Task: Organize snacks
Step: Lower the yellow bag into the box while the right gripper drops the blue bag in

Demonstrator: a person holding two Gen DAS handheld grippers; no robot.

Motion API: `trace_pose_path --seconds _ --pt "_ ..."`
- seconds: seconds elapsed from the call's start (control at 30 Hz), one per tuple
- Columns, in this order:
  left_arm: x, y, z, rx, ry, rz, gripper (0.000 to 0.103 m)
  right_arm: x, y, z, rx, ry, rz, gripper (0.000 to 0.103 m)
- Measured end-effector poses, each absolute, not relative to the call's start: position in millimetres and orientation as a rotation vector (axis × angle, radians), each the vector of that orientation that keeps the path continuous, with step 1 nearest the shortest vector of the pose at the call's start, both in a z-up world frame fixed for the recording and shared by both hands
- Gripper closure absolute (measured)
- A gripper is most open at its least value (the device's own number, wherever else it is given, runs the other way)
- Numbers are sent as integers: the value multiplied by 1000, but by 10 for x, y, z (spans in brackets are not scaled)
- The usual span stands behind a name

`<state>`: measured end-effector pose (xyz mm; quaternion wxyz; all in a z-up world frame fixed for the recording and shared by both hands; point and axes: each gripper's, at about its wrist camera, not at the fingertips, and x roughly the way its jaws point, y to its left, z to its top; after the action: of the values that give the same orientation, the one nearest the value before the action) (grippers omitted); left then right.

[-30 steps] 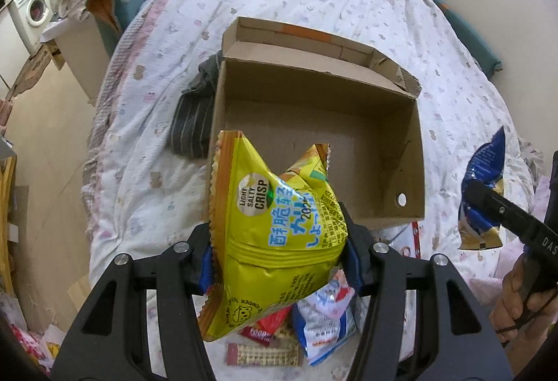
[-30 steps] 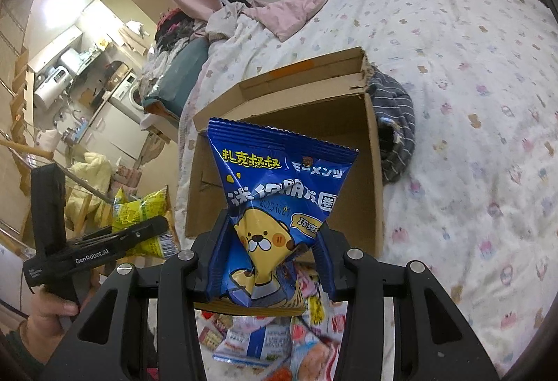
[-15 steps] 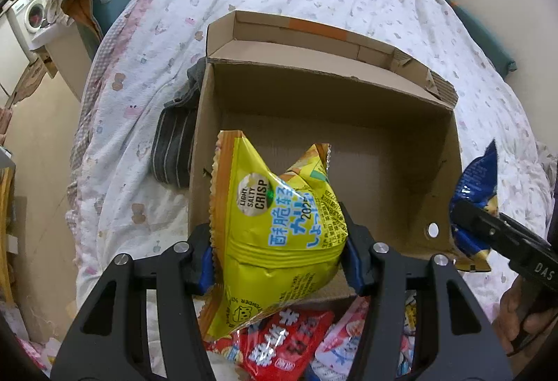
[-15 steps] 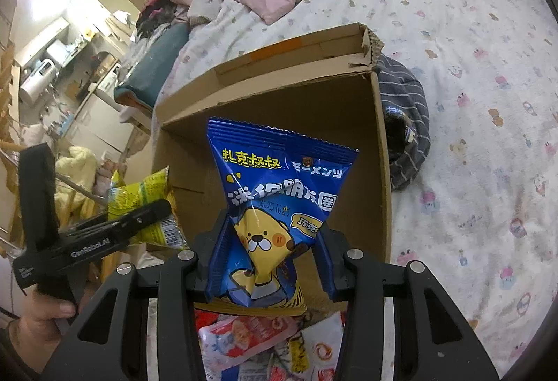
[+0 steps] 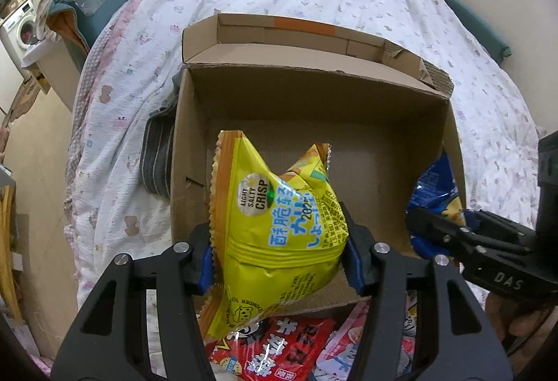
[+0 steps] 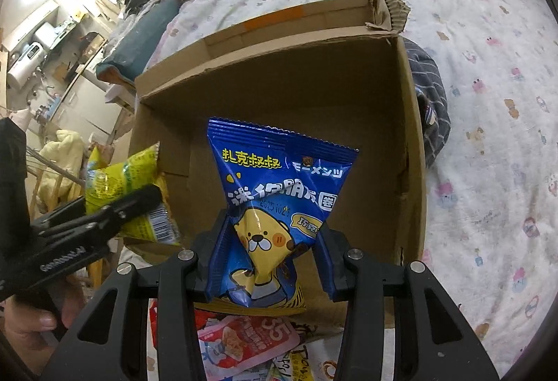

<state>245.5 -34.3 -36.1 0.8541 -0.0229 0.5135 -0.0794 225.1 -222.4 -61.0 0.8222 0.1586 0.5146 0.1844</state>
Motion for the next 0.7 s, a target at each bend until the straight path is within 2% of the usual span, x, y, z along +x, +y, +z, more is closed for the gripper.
trace_pose_path --seconds 0.13,0.23,0.3,0.4,0.7 --pt "2444 -333 -331 -44 1063 -164 49 2257 -2263 -596 342 1086 377 56" --pt "2446 -324 -325 -26 1056 -140 45 2280 -2286 -596 352 1085 364 56" --pt "2448 -308 -330 -26 1061 -133 30 2269 -2293 -599 355 1085 361 55" --pt "2441 -269 -310 -36 1048 -110 20 2265 -2295 -601 353 1086 361 55" --pt "2448 -230 -286 -43 1041 -101 20 2261 -2299 -596 358 1080 366 55"
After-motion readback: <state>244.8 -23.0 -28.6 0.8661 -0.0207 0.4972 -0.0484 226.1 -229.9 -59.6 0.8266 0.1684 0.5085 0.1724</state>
